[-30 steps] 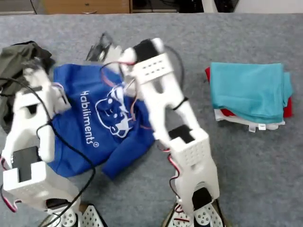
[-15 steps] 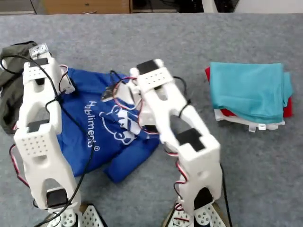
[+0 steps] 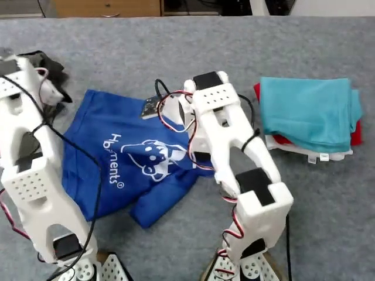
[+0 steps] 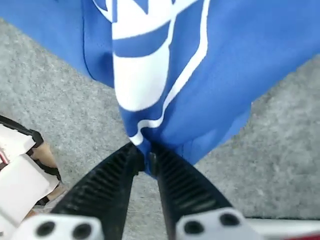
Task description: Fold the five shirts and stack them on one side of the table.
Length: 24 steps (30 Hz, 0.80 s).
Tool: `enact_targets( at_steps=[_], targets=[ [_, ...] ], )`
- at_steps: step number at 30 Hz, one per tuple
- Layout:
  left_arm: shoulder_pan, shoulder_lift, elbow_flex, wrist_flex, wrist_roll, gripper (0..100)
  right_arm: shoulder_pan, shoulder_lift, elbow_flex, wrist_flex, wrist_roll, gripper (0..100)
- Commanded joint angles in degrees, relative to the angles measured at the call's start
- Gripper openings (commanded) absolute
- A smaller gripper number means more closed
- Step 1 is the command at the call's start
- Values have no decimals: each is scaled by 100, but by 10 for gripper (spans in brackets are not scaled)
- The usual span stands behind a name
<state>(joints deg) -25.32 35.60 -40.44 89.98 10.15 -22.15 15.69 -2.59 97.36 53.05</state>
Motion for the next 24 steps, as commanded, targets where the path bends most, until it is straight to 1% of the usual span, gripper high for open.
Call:
enact_targets(
  at_steps=[1, 2, 4, 6, 8, 10, 12, 15, 17, 20, 22, 24],
  targets=[
    [114, -40, -870, 378, 97, 300, 110, -497, 66, -88, 62, 123],
    [185, 84, -1046, 431, 97, 300, 127, -593, 75, -105, 70, 146],
    [334, 330, -1389, 492, 378, 300, 215, -804, 66, -141, 97, 174],
    [492, 585, -1723, 466, 738, 300, 356, -963, 66, -360, 158, 186],
    [659, 875, -2075, 404, 1002, 300, 549, -1042, 92, -774, 9, 185],
    [888, 1209, -2382, 255, 1125, 299, 752, -1042, 110, -1389, -352, 185],
    [1116, 1508, -2725, 114, 1275, 284, 901, -910, 119, -2084, -958, 185],
    [1292, 1938, -3156, -26, 1582, 234, 875, -532, 145, -2927, -1899, 185],
    [1292, 2176, -3385, -62, 2040, 219, 796, -198, 251, -3516, -2347, 185],
    [1266, 2484, -3815, -79, 2734, 219, 752, 268, 479, -4422, -2892, 185],
    [1301, 2668, -4026, -220, 2848, 214, 760, 505, 593, -4914, -3156, 185],
    [1319, 2826, -4167, -431, 2875, 214, 796, 681, 593, -5178, -3279, 185]
  ],
)
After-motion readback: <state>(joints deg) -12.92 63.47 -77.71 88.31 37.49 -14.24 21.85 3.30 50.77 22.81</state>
